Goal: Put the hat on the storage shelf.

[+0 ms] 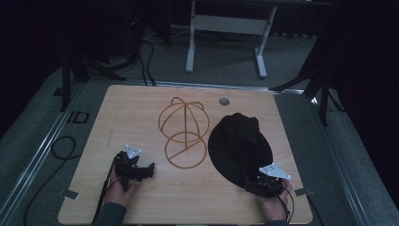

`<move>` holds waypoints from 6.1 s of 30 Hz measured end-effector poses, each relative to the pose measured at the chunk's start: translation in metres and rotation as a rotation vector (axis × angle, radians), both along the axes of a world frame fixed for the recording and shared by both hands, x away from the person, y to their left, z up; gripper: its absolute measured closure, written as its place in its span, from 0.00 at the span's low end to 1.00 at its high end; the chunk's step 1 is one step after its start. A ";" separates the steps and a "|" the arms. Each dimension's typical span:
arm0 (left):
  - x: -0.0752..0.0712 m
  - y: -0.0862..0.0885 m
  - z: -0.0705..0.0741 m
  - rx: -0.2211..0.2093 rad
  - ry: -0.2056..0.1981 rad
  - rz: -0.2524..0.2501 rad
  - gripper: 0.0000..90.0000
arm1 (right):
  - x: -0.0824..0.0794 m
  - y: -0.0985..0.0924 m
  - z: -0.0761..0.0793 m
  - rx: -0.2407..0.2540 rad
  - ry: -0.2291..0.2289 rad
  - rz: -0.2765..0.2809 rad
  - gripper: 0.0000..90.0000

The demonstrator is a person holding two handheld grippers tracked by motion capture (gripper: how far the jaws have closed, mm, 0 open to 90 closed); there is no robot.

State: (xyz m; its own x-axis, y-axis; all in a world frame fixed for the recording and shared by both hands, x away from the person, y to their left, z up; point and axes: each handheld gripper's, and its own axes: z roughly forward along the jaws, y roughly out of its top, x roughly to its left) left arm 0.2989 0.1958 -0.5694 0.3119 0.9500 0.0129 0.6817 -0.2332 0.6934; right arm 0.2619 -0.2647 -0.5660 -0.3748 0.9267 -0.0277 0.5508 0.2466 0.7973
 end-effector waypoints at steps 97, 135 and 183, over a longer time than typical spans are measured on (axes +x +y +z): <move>0.000 -0.001 0.000 -0.004 0.000 0.002 0.03 | 0.056 -0.003 0.061 -0.100 0.229 0.183 0.26; 0.000 -0.001 0.000 -0.004 0.000 0.002 0.03 | 0.087 0.018 0.085 -0.188 0.359 0.227 0.25; 0.000 -0.001 0.000 -0.004 0.000 0.002 0.03 | 0.124 0.032 0.099 -0.233 0.508 0.249 0.95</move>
State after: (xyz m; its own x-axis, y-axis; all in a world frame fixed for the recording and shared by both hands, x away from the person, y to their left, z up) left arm 0.2989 0.1952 -0.5693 0.3098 0.9508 0.0094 0.6823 -0.2292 0.6942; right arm 0.3863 -0.2332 -0.4666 -0.5990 0.8005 0.0193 0.7512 0.5534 0.3598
